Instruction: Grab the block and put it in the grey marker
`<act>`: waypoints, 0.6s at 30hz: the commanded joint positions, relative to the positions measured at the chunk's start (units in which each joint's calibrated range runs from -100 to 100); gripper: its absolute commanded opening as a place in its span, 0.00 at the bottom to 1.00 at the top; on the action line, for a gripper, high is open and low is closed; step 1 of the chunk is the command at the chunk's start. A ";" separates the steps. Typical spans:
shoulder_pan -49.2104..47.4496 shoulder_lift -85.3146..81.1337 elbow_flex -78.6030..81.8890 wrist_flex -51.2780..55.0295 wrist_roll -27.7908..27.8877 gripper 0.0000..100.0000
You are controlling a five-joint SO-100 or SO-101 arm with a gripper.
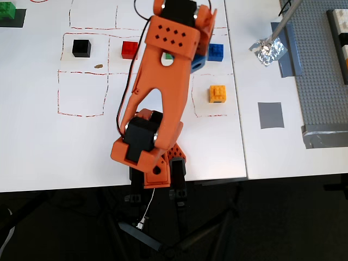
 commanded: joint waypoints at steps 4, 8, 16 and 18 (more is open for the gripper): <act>17.04 3.61 -6.79 -4.84 5.27 0.00; 26.13 8.18 -7.06 -8.67 7.52 0.00; 41.04 20.93 -11.23 -15.61 11.43 0.00; 44.39 24.38 -13.14 -17.41 12.45 0.00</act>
